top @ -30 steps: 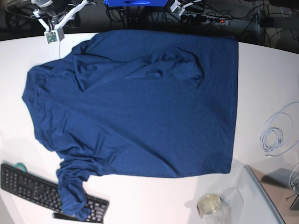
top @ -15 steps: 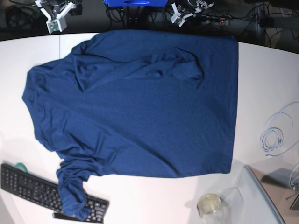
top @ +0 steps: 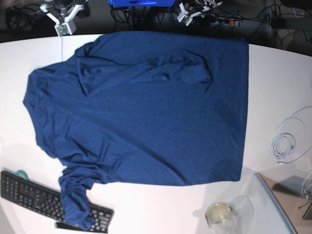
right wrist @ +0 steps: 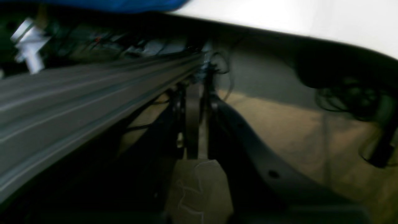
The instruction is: Layout the t-shirt on the table in an organized manner, then fold the t-shirt properly
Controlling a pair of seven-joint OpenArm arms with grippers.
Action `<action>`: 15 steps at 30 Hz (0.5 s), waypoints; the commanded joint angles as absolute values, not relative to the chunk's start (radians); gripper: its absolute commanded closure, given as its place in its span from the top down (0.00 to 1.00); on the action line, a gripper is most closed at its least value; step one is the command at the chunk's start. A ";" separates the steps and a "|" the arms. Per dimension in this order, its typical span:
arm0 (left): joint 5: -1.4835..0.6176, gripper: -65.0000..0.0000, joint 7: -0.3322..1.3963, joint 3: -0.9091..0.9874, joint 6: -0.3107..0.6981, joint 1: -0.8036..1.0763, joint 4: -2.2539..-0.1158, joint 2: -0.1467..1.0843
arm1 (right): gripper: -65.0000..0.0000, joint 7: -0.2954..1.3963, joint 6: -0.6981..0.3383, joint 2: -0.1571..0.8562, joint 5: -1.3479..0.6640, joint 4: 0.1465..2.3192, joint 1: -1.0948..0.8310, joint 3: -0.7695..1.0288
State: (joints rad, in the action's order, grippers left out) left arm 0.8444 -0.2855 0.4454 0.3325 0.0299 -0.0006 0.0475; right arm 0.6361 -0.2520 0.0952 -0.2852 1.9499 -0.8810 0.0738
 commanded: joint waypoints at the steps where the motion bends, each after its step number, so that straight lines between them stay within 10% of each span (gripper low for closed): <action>1: 0.848 0.00 -0.292 0.444 0.337 0.030 0.000 0.051 | 0.06 0.622 -0.257 0.105 -0.285 1.962 -0.889 0.070; 15: 0.848 0.00 -0.292 0.444 0.337 0.031 0.000 0.051 | 0.06 0.848 -0.257 0.157 -0.288 1.979 -0.828 0.030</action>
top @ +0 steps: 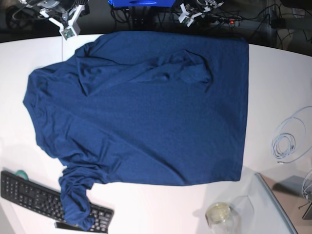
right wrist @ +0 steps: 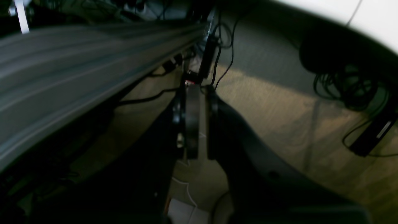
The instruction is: Layout the t-shirt on the table in an organized manner, then fold the t-shirt properly
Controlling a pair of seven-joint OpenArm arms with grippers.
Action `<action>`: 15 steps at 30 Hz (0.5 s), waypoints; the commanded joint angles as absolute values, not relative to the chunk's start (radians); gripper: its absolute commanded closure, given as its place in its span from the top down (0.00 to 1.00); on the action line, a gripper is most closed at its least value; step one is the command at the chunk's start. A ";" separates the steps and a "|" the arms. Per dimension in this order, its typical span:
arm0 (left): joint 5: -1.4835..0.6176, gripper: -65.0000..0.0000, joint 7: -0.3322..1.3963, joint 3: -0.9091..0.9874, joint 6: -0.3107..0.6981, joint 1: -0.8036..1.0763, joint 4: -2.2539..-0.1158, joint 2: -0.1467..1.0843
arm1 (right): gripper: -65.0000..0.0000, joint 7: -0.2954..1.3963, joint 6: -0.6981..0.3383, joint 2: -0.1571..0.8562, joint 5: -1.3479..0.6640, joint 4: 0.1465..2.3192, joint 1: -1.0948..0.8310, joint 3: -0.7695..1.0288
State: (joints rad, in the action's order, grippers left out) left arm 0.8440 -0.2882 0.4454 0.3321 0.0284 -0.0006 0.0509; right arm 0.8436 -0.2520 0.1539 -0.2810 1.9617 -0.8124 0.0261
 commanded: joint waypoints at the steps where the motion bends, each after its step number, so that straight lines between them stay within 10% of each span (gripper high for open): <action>1: 0.848 0.00 -0.292 0.444 0.337 0.031 0.000 0.051 | 0.06 0.848 -0.257 0.157 -0.288 1.982 -0.831 0.030; 15: 0.848 0.00 -0.292 0.446 0.337 0.031 0.000 0.051 | 0.06 0.840 -0.249 0.194 -0.282 1.985 -0.835 0.045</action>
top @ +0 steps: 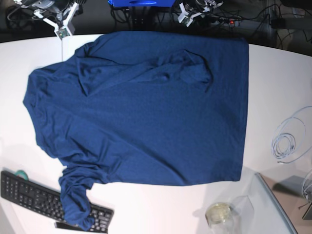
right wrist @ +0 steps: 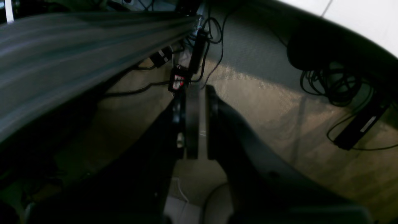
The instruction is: Layout the t-shirt on the table in an organized manner, then fold the t-shirt properly
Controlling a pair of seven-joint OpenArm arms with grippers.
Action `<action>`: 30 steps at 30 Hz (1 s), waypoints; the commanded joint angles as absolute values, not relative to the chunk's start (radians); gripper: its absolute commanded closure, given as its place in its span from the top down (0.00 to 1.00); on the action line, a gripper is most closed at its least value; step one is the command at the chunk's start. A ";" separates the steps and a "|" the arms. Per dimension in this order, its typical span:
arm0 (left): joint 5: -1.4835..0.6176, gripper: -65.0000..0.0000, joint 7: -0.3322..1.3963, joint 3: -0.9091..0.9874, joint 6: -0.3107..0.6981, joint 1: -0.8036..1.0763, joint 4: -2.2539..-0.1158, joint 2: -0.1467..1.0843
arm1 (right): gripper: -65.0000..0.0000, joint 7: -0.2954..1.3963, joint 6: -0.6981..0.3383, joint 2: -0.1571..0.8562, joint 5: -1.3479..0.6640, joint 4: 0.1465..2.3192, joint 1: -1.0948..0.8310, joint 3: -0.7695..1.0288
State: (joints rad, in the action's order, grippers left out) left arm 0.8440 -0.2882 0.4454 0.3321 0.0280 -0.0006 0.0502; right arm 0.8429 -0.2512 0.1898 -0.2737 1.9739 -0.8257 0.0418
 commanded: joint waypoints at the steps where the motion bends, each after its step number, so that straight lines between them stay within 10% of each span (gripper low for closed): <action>1: 0.848 0.00 -0.292 0.444 0.337 0.031 0.000 0.051 | 0.06 0.840 -0.249 0.194 -0.280 1.988 -0.837 0.045; 30: 0.848 0.00 -0.292 0.444 0.337 0.031 0.000 0.051 | 0.06 0.674 -0.255 0.217 -0.285 2.022 -0.909 0.047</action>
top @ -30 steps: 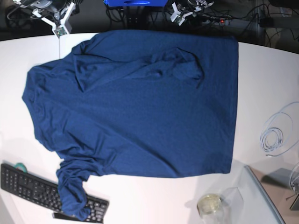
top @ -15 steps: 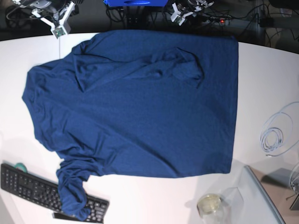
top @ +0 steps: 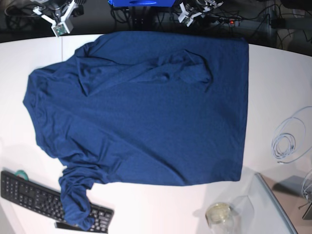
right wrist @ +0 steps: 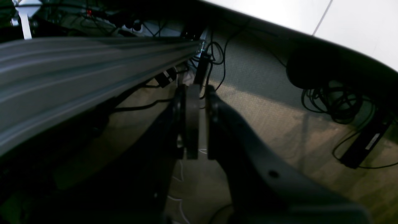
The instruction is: Layout the t-shirt on the table in an organized manner, then fold the t-shirt properly
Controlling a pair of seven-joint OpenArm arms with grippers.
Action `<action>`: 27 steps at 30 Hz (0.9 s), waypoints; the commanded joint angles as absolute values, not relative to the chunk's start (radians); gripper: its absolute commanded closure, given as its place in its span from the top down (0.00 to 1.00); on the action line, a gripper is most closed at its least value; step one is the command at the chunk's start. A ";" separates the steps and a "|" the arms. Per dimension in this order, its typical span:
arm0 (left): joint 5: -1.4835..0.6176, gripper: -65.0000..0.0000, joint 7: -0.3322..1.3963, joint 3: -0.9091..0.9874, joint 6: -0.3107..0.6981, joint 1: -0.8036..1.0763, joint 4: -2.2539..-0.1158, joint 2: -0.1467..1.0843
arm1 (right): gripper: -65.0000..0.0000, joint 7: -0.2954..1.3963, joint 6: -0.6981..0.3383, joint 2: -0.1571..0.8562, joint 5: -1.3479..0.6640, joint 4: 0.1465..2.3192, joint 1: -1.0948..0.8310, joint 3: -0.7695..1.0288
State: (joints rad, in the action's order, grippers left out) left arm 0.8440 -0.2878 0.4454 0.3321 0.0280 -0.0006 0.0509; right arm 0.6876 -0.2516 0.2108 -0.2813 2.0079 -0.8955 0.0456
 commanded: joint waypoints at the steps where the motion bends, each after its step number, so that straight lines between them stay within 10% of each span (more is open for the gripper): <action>1: 0.848 0.00 -0.292 0.444 0.337 0.031 0.000 0.051 | 0.06 0.664 -0.255 0.217 -0.285 2.022 -0.909 0.047; 8: 0.848 0.00 -0.292 0.444 0.337 0.031 0.000 0.051 | 0.06 0.634 -0.280 0.226 -0.286 2.022 -0.937 0.044; 20: 0.848 0.00 -0.292 0.444 0.337 0.031 0.000 0.051 | 0.06 0.762 -0.694 0.213 -0.288 1.994 -0.886 0.059; 27: 0.848 0.00 -0.292 0.444 0.337 0.031 0.000 0.051 | 0.06 0.842 -0.670 0.148 -0.214 1.900 -0.834 0.058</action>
